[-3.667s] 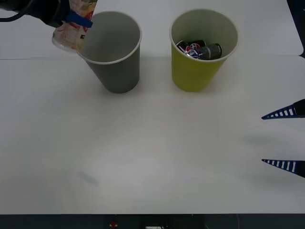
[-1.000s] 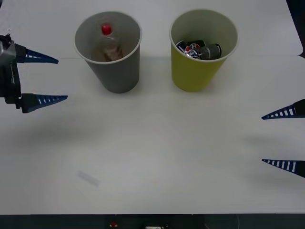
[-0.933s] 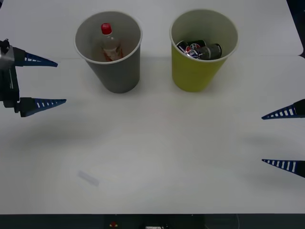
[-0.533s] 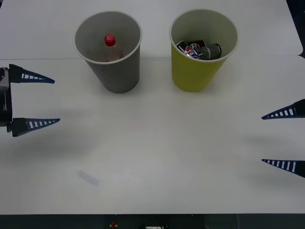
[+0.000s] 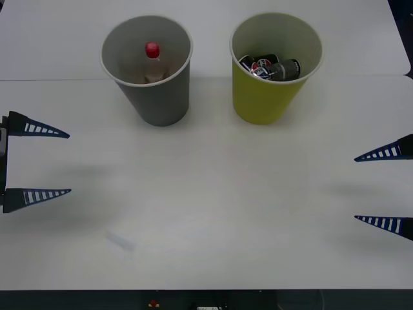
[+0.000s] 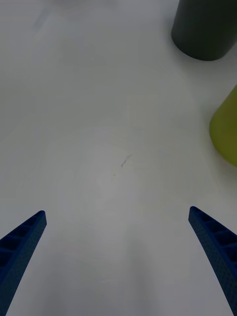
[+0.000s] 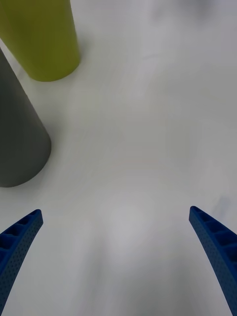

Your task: Put the can into the green bin and the plastic bottle into the gray bin

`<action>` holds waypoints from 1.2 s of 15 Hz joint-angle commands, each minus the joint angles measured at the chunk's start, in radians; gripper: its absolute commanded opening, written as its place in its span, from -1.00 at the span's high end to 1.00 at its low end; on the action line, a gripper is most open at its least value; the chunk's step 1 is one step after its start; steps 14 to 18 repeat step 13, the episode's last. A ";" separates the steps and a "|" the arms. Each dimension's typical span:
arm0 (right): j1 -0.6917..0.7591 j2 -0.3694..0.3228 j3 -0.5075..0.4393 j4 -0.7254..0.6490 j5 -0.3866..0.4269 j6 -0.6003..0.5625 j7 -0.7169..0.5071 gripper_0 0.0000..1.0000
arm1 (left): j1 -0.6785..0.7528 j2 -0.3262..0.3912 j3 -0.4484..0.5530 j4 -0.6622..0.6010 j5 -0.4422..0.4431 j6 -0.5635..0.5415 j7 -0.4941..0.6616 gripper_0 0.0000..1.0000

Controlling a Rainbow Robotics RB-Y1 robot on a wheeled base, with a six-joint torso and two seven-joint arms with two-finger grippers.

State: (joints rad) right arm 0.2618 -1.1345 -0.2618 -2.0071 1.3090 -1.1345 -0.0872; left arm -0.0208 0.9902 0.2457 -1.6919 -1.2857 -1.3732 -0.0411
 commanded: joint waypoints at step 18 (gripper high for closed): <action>0.000 0.000 0.000 0.000 0.000 0.000 0.000 -1.00 | 0.127 0.041 0.001 -0.063 0.029 0.006 -0.048 -1.00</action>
